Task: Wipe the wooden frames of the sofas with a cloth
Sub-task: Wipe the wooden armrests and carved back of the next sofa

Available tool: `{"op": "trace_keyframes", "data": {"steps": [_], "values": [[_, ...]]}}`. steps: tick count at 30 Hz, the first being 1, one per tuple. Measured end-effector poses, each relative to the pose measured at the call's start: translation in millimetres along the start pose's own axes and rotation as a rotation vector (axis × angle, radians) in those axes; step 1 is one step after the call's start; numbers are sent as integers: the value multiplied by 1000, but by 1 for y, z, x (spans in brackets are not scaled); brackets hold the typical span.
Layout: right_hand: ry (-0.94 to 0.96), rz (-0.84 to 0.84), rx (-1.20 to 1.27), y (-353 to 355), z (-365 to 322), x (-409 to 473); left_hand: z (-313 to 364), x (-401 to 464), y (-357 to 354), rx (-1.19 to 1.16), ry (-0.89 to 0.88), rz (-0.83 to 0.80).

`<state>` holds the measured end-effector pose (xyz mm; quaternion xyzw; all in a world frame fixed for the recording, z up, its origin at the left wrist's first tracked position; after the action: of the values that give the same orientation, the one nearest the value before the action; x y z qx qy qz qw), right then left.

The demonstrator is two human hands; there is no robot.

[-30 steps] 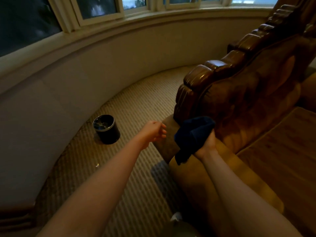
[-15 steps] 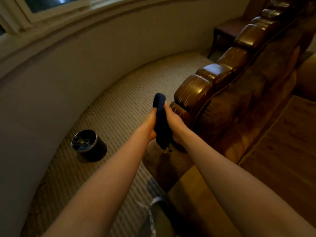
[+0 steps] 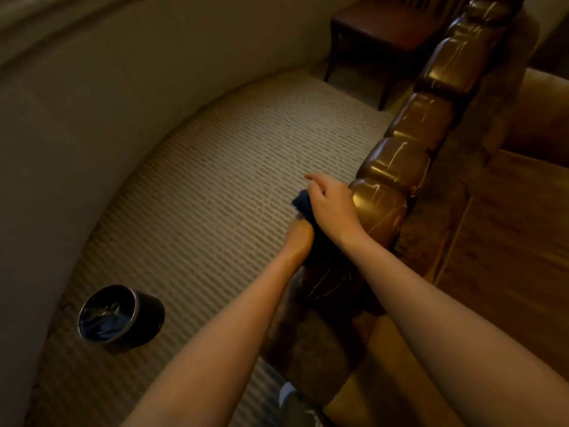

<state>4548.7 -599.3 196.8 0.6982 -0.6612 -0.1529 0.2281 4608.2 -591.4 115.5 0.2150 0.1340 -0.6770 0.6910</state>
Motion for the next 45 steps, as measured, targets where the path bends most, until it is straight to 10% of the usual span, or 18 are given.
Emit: {"op": "trace_keyframes", "data": {"steps": [11, 20, 30, 35, 45], "values": [[50, 17, -110, 41, 17, 54, 11, 10, -21, 257, -251, -59], [371, -626, -627, -5, 19, 55, -65, -29, -32, 32, -10, 260], [727, -688, -936, 43, 44, 76, -39, -5, -46, 71, -254, 680], [901, -617, -879, 49, 62, 31, -134, -7, -86, -386, 82, 989], [942, -442, -903, 40, 69, 10, -62, -13, -63, -74, -224, 806]]}}
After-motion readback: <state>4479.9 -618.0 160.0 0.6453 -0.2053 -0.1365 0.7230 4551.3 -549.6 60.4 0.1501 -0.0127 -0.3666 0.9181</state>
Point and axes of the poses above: each hand's wrist, its own x-axis towards the middle knuckle, its own y-axis out of the back of the hand, z = x × y, the point moved 1 cm from there along x, towards the middle knuckle, and after that the axes turned 4 degrees about y, right-handed, at the moved point
